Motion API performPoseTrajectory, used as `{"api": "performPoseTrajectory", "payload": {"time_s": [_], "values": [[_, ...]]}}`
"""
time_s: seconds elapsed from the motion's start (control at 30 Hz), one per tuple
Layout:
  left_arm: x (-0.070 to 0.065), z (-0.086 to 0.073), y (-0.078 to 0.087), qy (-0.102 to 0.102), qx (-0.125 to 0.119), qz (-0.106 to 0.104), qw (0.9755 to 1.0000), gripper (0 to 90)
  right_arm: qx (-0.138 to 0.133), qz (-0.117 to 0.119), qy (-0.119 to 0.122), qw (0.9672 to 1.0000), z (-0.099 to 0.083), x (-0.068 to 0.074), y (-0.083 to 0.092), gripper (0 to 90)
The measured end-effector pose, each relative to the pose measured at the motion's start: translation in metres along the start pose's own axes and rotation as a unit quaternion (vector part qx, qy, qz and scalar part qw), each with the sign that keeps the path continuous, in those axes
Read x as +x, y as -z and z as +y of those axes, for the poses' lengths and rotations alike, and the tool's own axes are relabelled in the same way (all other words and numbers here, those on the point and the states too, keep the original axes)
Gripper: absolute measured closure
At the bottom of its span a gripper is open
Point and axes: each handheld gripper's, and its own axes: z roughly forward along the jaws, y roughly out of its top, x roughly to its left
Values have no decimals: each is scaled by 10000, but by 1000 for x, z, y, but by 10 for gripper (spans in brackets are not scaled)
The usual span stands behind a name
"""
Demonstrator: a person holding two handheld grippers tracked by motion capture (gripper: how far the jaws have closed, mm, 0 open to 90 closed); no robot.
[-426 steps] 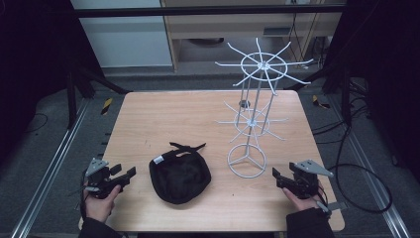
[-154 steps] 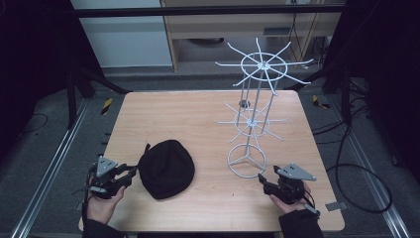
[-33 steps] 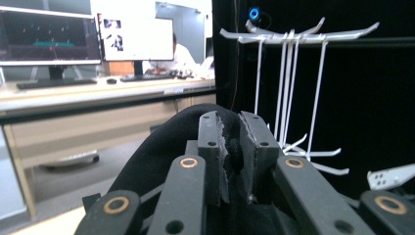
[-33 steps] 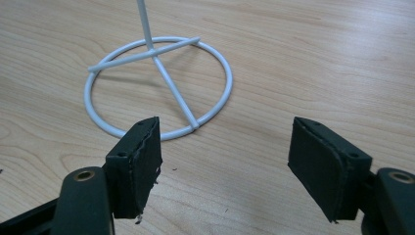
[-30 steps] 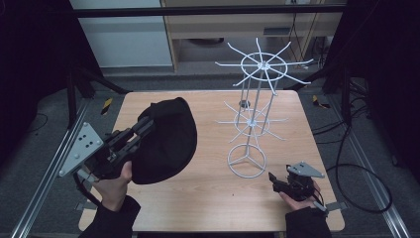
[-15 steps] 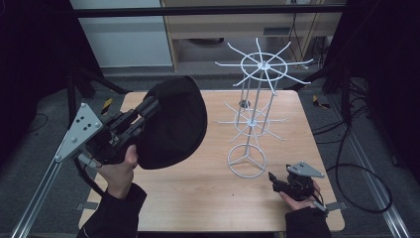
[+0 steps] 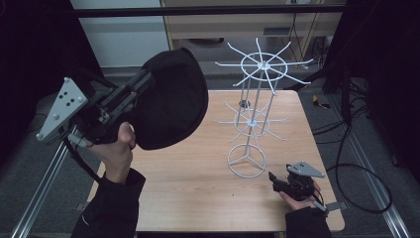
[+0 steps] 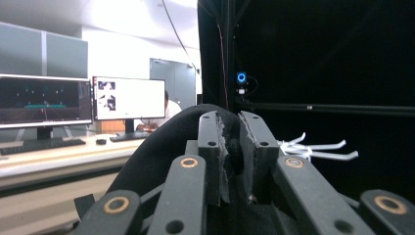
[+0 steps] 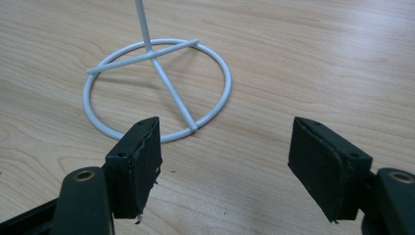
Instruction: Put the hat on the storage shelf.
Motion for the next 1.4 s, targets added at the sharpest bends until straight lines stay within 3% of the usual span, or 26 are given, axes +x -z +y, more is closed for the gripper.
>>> {"api": "performPoseTrajectory", "payload": {"time_s": [0.17,0.5,0.83,0.93,1.07,1.23,1.4], "values": [[1,13,-10,67,-194,-60,9998,793,-2,16,-20,10000,0,0,0,284],[-6,21,-39,63,-269,-195,9994,792,9,43,-47,10000,0,0,1,284],[-8,6,-69,134,-123,-313,9993,792,12,58,-57,10000,0,0,1,284],[-6,0,-74,241,-73,-353,9991,792,10,64,-41,10000,0,0,1,284],[-2,-10,-77,340,-14,-394,9986,791,15,70,-47,10000,0,0,1,284],[10,-22,-75,725,9,-523,9960,788,16,55,-9,10000,-1,0,0,284],[19,-31,-71,803,151,-472,9955,784,21,53,20,10000,-1,0,0,284]]}}
